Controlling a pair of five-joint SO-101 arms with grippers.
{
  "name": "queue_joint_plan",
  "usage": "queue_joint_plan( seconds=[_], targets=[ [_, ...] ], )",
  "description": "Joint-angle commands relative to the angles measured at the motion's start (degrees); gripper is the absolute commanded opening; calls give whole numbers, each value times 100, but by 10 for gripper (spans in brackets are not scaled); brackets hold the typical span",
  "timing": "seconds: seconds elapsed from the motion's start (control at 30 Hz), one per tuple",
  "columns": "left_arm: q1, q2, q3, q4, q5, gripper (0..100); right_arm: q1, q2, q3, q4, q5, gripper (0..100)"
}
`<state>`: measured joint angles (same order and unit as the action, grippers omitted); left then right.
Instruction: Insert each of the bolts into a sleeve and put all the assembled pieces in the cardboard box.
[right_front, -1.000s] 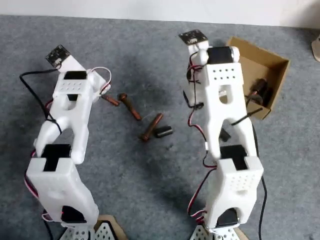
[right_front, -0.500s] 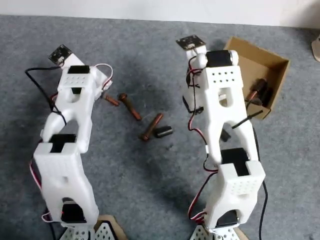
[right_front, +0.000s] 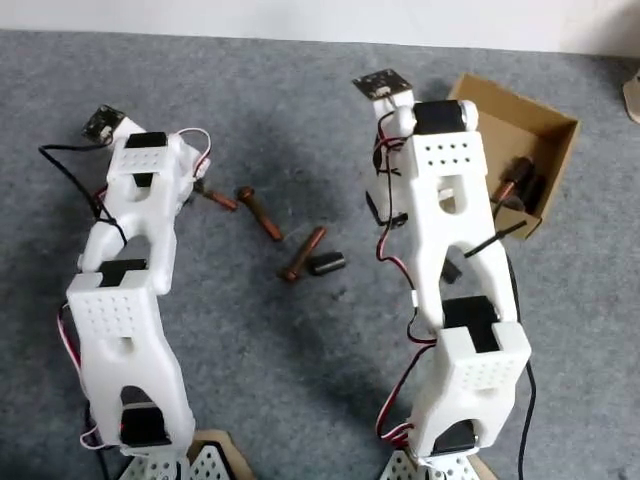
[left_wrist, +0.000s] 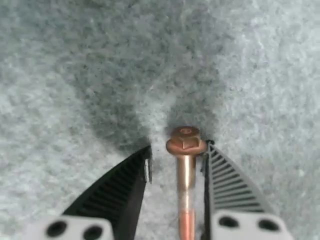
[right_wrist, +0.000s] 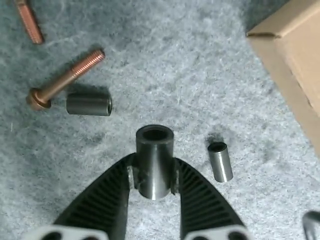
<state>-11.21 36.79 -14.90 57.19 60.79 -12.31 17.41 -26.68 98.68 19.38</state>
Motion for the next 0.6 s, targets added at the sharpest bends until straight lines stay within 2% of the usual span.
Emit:
queue_joint_plan(
  seconds=[0.0,0.1,0.27,0.37,0.57],
  targets=[
    [-110,-57,-286,9,53,164,-13,-418,22,-66,88,5],
    [-92,-57,-277,9,62,152,-31,-426,171,-75,88,5],
    [-92,-48,-268,0,70,1,-40,-497,180,-57,88,5],
    [-92,-48,-277,0,70,30,-48,-848,251,-31,88,5],
    [-92,-48,-268,26,35,5,-163,-2176,1077,-171,97,5]
  ],
)
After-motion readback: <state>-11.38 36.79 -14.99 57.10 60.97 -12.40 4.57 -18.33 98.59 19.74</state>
